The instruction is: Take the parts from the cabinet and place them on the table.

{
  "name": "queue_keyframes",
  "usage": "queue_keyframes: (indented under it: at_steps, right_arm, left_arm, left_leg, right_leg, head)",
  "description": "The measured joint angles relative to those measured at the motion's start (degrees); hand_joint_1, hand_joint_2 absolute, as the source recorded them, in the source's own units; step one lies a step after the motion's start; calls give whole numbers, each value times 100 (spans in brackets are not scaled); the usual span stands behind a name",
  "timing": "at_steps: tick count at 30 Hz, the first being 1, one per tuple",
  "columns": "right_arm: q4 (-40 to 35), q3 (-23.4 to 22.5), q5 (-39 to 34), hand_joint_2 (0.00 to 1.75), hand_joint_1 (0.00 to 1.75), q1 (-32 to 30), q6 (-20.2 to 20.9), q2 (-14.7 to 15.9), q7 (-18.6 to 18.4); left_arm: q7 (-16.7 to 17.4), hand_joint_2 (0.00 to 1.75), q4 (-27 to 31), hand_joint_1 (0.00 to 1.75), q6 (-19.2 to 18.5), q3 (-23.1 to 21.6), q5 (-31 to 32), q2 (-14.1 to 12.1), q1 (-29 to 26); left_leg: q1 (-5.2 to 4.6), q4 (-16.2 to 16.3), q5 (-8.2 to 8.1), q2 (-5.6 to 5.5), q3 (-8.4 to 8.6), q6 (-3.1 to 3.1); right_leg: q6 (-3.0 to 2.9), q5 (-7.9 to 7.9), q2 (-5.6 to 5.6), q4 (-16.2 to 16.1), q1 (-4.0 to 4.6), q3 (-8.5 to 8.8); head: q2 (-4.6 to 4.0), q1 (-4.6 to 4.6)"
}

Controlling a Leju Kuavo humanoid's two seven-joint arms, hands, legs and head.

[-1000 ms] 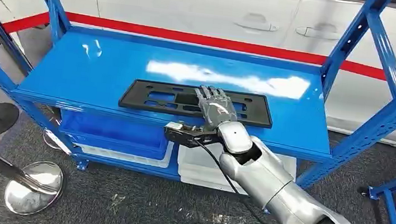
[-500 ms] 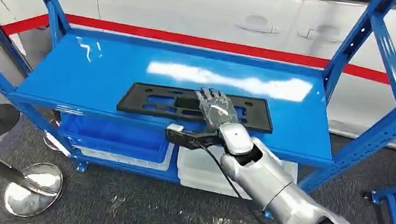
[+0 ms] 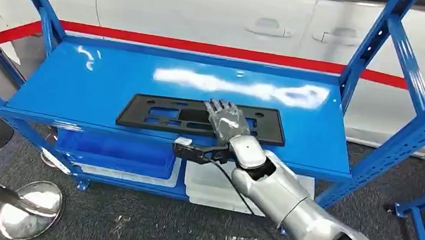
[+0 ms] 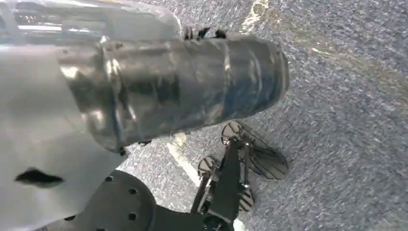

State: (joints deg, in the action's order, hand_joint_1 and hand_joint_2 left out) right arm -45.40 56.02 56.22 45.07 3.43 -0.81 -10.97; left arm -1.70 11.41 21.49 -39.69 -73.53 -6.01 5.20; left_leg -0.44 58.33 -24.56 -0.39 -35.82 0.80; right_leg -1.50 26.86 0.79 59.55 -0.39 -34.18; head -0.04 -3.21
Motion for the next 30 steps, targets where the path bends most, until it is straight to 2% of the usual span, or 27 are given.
queue_keyframes:
  at_steps: [1,2,3,4,5,6,7,8,9,11,12,13,14,17,23,27,29,30]
  right_arm:
    - [7,0,-4,175,0,-9,2,-11,4]
    - [7,0,-7,175,0,-16,2,-20,9]
    - [11,0,-11,175,0,-13,4,-22,13]
    - [13,0,-15,175,0,-9,11,-22,17]
    - [19,0,-15,175,0,-23,20,-22,17]
    - [31,0,-18,175,0,-52,35,-22,17]
    - [48,0,-18,175,12,-91,37,-20,17]
    - [66,0,-18,175,157,-110,35,-20,17]
    - [81,0,-22,175,171,-111,35,-22,20]
    - [83,0,-46,175,175,-99,50,-22,39]
    - [87,0,-63,175,175,-97,80,-22,59]
    - [90,2,-100,175,175,-88,142,-37,87]
    - [96,2,-148,175,175,-90,204,-48,128]
    - [94,2,-356,175,175,-71,363,-55,212]
    - [92,2,-691,175,175,48,470,-68,251]
    - [94,2,-835,175,175,128,435,-68,251]
    - [94,2,-877,175,175,135,393,-68,251]
    - [94,2,-892,175,175,141,374,-68,253]
  left_arm:
    - [-5,0,0,0,0,0,0,0,1]
    - [-2,0,0,0,0,0,0,4,-9]
    - [-4,0,0,0,0,0,-5,9,-22]
    - [-7,0,0,0,0,0,-7,7,-21]
    - [-5,0,0,0,0,0,-7,7,-13]
    - [-7,0,0,0,0,0,-7,9,-10]
    - [-7,0,0,0,0,0,-7,7,-11]
    - [-7,0,0,0,0,0,-9,9,-11]
    - [-7,0,0,0,0,0,-9,9,-16]
    - [-4,0,0,0,-2,0,-18,20,-20]
    - [-7,0,0,0,-2,0,-28,20,-19]
    - [-22,0,0,0,-7,0,-35,11,-7]
    - [-37,0,0,0,-9,0,-54,4,-20]
    - [-55,0,0,0,-41,0,-105,-2,-19]
    - [-90,0,0,0,-79,0,-103,-4,-19]
    - [-120,0,0,0,-92,0,-101,-4,-19]
    - [-142,0,0,0,-103,0,-92,-7,-18]
    - [-142,0,0,0,-107,0,-92,-15,-18]
  left_leg:
    - [1,-45,8,-3,25,15]
    - [101,-177,56,12,118,35]
    - [73,-217,55,21,167,43]
    - [78,-218,54,29,179,79]
    - [78,-212,40,29,181,95]
    - [78,-205,24,29,182,111]
    - [78,-197,10,22,185,114]
    - [83,-177,-8,12,187,107]
    - [88,-143,-33,3,189,84]
    - [104,-43,-114,-5,195,37]
    - [112,25,-159,-6,184,7]
    - [53,131,-219,-14,122,-33]
    - [63,93,-189,-14,111,12]
    - [73,54,-178,-6,139,-13]
    - [90,-4,-171,-6,190,-25]
    - [94,-23,-164,-6,199,-53]
    - [101,-30,-164,-6,201,-123]
    - [102,-31,-163,-6,201,-129]
  right_leg:
    - [38,-3,-2,-30,7,27]
    - [71,48,-14,-1,27,10]
    - [97,119,-27,130,33,-10]
    - [107,300,-29,450,27,-161]
    - [117,501,-32,906,18,-391]
    - [131,645,-32,1304,11,-609]
    - [148,707,-32,1632,1,-817]
    - [164,613,-33,1655,-20,-879]
    - [175,400,-38,1417,-41,-809]
    - [175,-125,-59,481,-67,-390]
    - [159,-122,-58,167,-68,-253]
    - [156,-136,-40,104,-73,-209]
    - [138,-123,-35,139,-53,-225]
    - [88,-123,-14,134,-30,-241]
    - [29,-103,-14,134,-10,-219]
    - [24,-100,-15,134,-5,-216]
    - [24,-100,-14,135,-2,-217]
    - [24,-100,-14,135,0,-217]
  head:
    - [0,-16]
    - [0,0]
    - [0,11]
    - [0,26]
    - [0,21]
    - [0,24]
    - [0,22]
    - [0,30]
    - [0,28]
    - [0,30]
    - [0,28]
    - [0,27]
    - [0,30]
    - [0,19]
    - [0,20]
    - [0,22]
    - [0,24]
    - [0,22]
